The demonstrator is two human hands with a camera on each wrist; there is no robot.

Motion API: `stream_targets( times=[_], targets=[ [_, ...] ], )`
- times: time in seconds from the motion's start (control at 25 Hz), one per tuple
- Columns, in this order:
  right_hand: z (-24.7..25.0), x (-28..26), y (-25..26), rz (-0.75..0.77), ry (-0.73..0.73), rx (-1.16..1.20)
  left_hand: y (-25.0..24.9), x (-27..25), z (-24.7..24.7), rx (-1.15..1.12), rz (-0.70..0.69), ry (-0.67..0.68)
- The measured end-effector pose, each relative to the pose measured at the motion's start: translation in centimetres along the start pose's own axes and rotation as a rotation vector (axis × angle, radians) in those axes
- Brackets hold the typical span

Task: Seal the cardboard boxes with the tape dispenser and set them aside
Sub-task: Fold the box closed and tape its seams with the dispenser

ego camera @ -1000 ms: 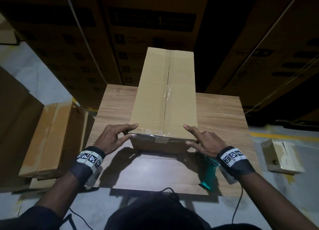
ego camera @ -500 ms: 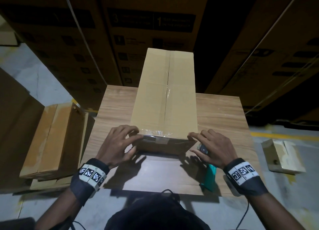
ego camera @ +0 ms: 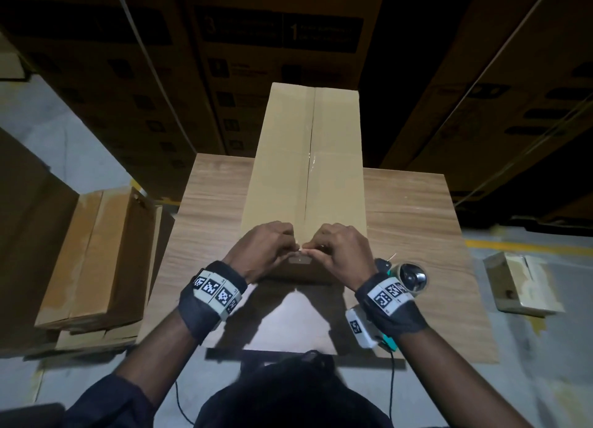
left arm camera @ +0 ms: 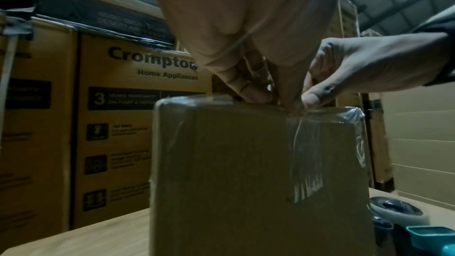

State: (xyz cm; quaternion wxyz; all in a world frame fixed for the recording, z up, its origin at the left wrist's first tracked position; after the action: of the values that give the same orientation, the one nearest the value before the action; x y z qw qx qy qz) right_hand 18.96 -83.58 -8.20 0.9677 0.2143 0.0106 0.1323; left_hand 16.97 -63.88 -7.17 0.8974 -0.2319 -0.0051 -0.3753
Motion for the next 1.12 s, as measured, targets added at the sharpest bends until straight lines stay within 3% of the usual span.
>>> stream_targets(
  times=[0.28,0.56,0.84,0.96,1.12],
  targets=[
    [1.0,1.2,2.0,0.057,0.141,-0.302,0.3,3.6,0.5,-0.030,0.219,0.199],
    [-0.1,1.8,2.1,-0.108,0.207,-0.184,1.1,4.5,-0.5,-0.059,0.283,0.264],
    [0.0,1.7,1.3,-0.108,0.233,-0.107,0.6,2.8,-0.1,0.020,0.268,0.187],
    [1.2,1.1,-0.8,-0.048,0.261,-0.073,1.1,0.4,0.4,0.081,0.240,0.153],
    [2.3,-0.2,-4.4,-0.047,0.187,-0.102,3.9,-3.1,2.7,0.169,0.263,0.181]
  ],
)
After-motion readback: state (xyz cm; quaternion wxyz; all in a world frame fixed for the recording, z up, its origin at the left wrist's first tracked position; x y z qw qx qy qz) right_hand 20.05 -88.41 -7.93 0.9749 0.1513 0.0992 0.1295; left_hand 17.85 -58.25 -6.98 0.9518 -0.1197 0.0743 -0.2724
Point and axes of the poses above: each hand's wrist, its own x-axis towards the middle knuckle, its own z-axis out of the back of the hand, y = z × x, the point moved 2 cm from there along x, towards the middle knuckle, and after that the axes turned 15 degrees about -z, right-handed, at the moved point
